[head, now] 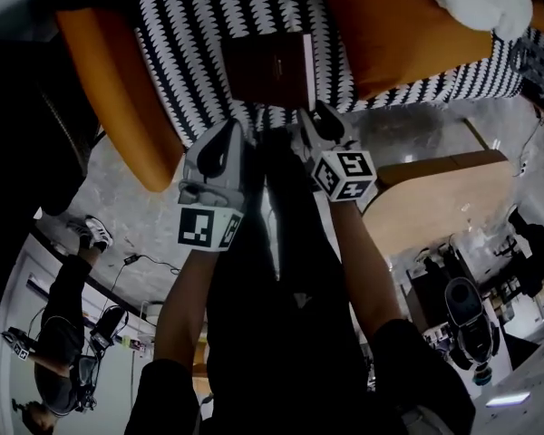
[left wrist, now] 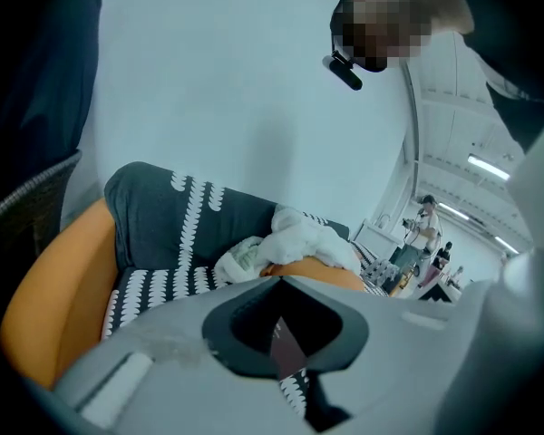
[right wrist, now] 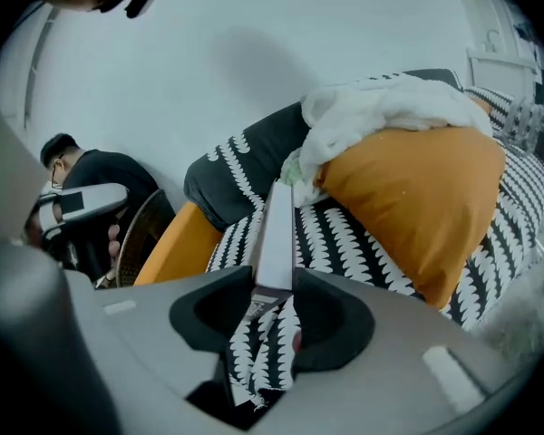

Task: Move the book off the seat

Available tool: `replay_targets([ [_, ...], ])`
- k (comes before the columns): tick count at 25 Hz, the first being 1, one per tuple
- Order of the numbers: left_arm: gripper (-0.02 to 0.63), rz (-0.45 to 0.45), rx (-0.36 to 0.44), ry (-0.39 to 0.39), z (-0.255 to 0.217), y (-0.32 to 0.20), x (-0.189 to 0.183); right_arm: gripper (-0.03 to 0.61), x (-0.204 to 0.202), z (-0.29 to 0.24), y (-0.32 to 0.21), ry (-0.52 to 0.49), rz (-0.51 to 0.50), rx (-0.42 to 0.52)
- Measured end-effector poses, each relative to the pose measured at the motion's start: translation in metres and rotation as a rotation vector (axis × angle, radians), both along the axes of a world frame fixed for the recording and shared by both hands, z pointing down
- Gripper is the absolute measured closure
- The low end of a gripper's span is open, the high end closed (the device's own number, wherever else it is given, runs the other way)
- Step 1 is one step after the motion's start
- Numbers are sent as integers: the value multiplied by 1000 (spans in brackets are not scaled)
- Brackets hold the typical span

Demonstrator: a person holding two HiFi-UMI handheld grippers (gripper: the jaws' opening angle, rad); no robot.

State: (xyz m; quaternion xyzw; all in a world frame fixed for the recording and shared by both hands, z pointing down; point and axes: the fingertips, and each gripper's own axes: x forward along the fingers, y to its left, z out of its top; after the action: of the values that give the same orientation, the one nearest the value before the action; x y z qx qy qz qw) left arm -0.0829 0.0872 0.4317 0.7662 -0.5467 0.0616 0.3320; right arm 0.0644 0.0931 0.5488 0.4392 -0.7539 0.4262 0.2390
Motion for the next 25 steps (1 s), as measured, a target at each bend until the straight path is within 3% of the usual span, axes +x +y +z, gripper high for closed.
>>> replay_targets([
  [11, 607, -4, 52, -9, -80, -9, 6, 431, 11, -54, -7, 90, -33, 20],
  [25, 609, 9, 133, -5, -176, 31, 0, 433, 0, -165, 19, 84, -18, 109],
])
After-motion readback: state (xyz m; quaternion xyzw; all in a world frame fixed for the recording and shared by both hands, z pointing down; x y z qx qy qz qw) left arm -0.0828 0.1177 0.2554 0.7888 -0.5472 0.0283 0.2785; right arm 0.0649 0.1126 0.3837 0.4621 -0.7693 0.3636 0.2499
